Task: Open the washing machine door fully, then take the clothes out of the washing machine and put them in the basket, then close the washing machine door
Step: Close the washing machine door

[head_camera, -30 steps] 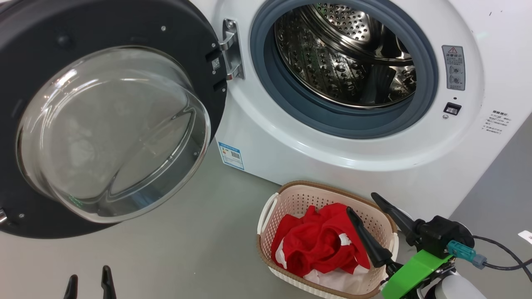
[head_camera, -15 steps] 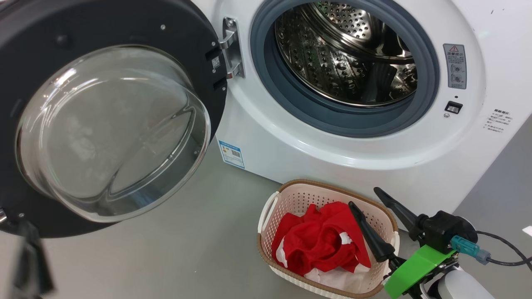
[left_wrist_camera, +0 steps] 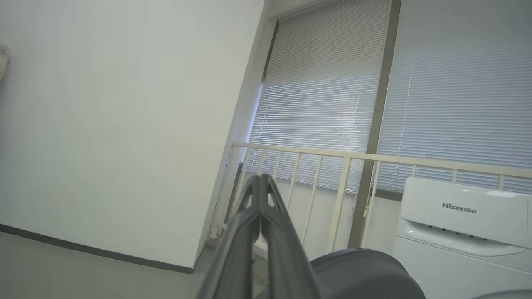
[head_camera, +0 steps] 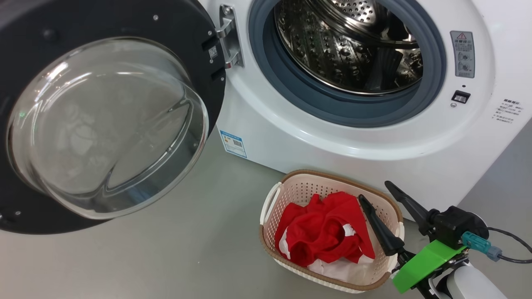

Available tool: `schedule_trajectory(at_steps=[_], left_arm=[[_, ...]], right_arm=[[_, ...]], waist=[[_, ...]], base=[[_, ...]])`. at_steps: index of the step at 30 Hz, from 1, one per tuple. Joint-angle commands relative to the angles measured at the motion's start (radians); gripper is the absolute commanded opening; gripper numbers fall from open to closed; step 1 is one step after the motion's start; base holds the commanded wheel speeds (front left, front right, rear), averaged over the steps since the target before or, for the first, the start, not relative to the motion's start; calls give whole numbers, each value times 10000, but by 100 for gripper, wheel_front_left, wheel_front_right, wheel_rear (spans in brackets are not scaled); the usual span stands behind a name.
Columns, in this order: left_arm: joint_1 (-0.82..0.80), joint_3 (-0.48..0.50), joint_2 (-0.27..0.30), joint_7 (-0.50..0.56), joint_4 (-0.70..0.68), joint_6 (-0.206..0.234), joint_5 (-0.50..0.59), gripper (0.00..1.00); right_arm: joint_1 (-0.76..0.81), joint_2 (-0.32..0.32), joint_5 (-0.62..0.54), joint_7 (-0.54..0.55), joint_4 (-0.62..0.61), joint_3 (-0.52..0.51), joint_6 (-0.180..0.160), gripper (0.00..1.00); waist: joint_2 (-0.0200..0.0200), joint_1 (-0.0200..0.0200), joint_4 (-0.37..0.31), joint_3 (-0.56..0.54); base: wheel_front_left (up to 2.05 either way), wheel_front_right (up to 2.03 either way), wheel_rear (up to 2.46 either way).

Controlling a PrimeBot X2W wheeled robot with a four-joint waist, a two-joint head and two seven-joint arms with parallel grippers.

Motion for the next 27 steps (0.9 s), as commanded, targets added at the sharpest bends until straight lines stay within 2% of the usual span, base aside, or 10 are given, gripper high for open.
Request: schedule_trajectory(at_steps=[1,2,4,8,9,13,17,27], left_arm=[[-1088,221,1137,437,776,-99,-981,0],[-1395,67,1461,783,1366,-100,-1337,0],[-2107,-69,1798,1388,2320,-101,-2404,0],[-3270,-270,2600,2673,4328,-101,-3870,0],[-3270,-270,2600,2673,4328,-101,-3870,0],[-4134,-556,3114,3823,5954,-102,-4752,0],[-4612,-1138,3399,5099,7088,-102,-5067,0],[-4932,-1856,3610,7426,8133,-103,-5752,0]], right_arm=[[-77,-83,14,-120,-294,116,16,100],[-72,-100,3,-120,-306,96,16,100],[-62,-133,-19,-120,-329,60,16,100],[-60,-173,-69,-120,-376,19,16,100],[-60,-173,-69,-120,-376,19,16,100],[-51,-241,-110,-120,-422,-11,16,100],[-82,-325,-136,-120,-444,-13,16,100],[-342,-486,-168,-120,-432,182,16,100]], waist=[[-1,0,-10,116],[-1,0,-14,146],[-1,0,-16,225],[-1,0,-34,397],[-1,0,-34,397],[-1,0,-35,559],[-1,0,-62,748],[-1,0,-165,1190]], base=[[0,0,0],[0,0,0],[0,0,0],[0,0,0],[0,0,0],[0,0,0],[0,0,0],[0,0,0]])
